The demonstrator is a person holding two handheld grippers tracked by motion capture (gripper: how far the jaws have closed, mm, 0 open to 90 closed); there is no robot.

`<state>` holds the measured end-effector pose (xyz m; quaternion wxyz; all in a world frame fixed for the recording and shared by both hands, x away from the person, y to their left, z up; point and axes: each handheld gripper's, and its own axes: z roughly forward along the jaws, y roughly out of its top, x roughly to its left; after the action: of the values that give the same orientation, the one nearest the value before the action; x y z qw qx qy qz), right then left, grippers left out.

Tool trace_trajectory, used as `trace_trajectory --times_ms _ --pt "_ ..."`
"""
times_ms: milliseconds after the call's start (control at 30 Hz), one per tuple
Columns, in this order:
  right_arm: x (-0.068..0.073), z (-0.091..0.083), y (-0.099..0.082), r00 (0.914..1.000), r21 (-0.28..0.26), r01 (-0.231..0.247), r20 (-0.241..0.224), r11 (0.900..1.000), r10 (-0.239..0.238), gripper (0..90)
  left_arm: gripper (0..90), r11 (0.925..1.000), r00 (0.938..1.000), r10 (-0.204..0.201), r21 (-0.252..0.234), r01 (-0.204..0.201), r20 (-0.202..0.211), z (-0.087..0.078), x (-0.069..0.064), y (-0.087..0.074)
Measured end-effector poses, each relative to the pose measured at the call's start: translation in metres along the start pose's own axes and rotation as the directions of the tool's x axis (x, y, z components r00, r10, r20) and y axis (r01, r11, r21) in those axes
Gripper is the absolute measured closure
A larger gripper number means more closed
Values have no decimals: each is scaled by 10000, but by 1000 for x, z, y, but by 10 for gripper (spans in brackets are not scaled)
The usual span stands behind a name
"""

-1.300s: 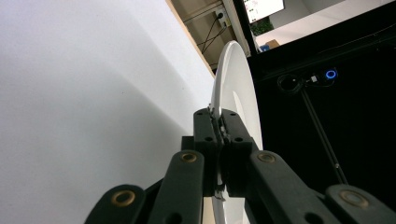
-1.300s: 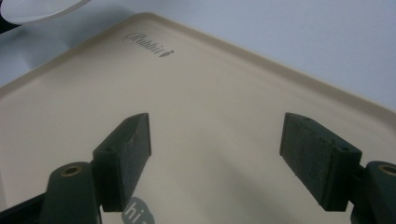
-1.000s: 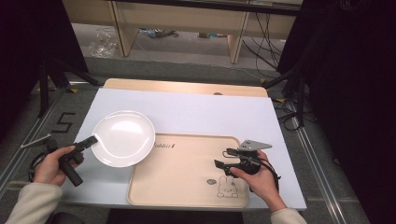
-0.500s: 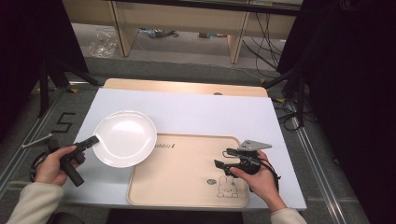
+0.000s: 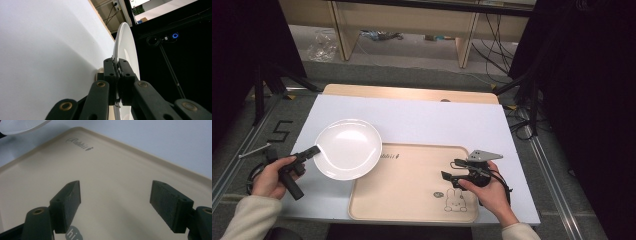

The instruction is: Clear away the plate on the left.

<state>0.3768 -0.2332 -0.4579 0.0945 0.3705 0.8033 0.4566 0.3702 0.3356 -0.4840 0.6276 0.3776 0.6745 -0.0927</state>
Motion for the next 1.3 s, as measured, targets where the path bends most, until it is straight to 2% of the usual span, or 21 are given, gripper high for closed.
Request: trace_trajectory --times_ms 300,367,500,533,700,967,1033,1133,1167,1300 --pt "0 0 0 10000 -69 -61 -66 10000 60 257 860 9998 10000 67 172 -68 57 3 -2 -3" --pt "-2 1 0 9999 -153 79 -147 9999 -82 257 860 9998 10000 66 188 -67 60 4 -2 -4" --pt "0 1 0 10000 -148 -43 -73 9999 42 257 860 9995 9998 175 274 -176 24 5 -2 -5" --pt "-2 1 0 9999 -172 57 -153 9998 -60 257 860 9996 9999 126 237 -128 81 6 -3 -6" --pt "0 1 0 9999 -141 -106 -136 9998 105 257 859 9993 9998 187 310 -190 73 10 -5 -8" --pt "-1 1 0 9999 -201 -20 -133 9998 17 258 860 9990 9998 109 440 -116 150 14 -7 -13" --pt "-2 0 1 9997 -182 186 -155 9997 -189 257 859 9984 9998 163 533 -168 83 14 -8 -14" --pt "-3 2 0 9997 -239 91 -214 9997 -97 258 859 9985 9998 123 531 -131 152 16 -8 -15" --pt "-2 2 0 9997 -228 74 -215 9997 -79 258 859 9984 9999 144 553 -148 64 16 -9 -15" --pt "-3 2 0 9995 -269 181 -249 9995 -188 257 859 9983 9998 107 574 -116 167 18 -9 -17"
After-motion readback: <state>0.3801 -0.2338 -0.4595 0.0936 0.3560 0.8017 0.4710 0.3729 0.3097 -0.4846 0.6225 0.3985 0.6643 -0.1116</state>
